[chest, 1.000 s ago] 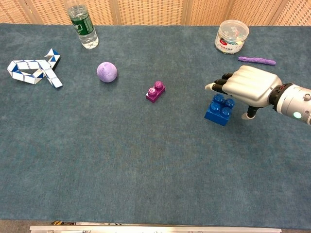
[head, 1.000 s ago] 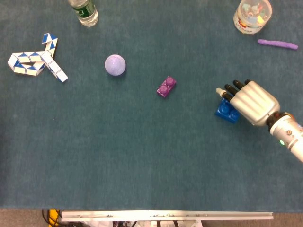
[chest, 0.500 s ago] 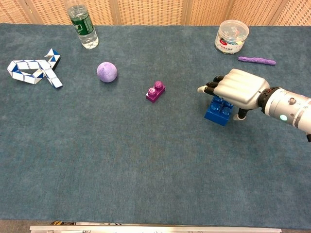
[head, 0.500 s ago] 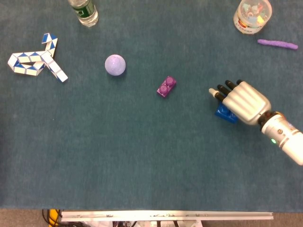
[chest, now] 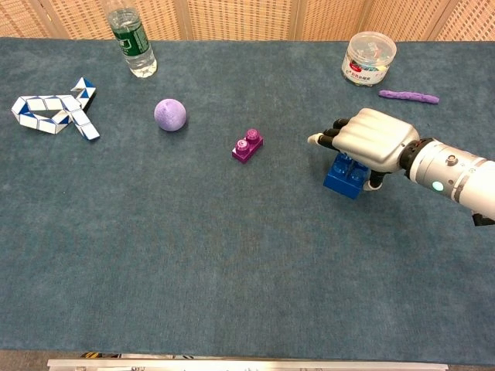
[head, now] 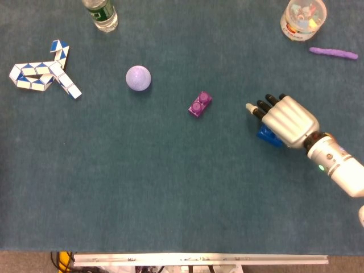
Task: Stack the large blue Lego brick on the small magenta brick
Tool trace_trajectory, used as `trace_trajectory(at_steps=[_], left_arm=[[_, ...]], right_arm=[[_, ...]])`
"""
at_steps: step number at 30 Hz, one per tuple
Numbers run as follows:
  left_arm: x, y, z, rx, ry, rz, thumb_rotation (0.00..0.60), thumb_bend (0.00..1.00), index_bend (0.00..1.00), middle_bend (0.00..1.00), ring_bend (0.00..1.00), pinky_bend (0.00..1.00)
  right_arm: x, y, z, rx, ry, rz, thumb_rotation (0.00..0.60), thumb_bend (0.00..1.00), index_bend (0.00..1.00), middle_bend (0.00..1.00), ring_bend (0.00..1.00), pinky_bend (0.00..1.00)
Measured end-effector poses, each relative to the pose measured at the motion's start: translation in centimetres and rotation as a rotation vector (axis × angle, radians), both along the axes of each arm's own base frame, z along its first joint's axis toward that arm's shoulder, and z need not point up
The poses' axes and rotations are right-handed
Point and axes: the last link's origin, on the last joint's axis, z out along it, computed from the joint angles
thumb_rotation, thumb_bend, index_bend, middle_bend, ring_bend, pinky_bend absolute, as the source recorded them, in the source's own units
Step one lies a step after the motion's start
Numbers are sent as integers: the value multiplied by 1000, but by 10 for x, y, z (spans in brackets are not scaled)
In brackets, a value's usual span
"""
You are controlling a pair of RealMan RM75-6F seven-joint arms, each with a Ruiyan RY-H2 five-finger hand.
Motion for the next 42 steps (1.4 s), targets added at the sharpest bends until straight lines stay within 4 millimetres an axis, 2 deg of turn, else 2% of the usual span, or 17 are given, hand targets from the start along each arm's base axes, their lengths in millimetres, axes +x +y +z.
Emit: trace_trajectory(at_steps=[5,18,23,32,42], left_arm=[[-1,0,1,1,-1,1,600,211,233,203,194,155],[-1,0,2,6,-1,-1,600,212,233,203,193,155],[-1,0,3,4,1,-3,600,211,233,204,193,155],[2,1,2,-5,1,-15,600,212,233,203,194,155],[5,-2,2,-8,3,-21,600,211,233,204,194,155]], right_arm=[[-3,-1,-1,3,10,-14,600,123,307,324,249,445],[-4,-2,1,-1,1,-27,600,126,407,418,321,463],[2,-4,8,-15,-38,-35,600,127,418,428,330,467],[36,-12,25,-20,-147,-69,600,127,418,428,330,467],[80,-27,26,16,-189,-93,600,129,418,428,330,467]])
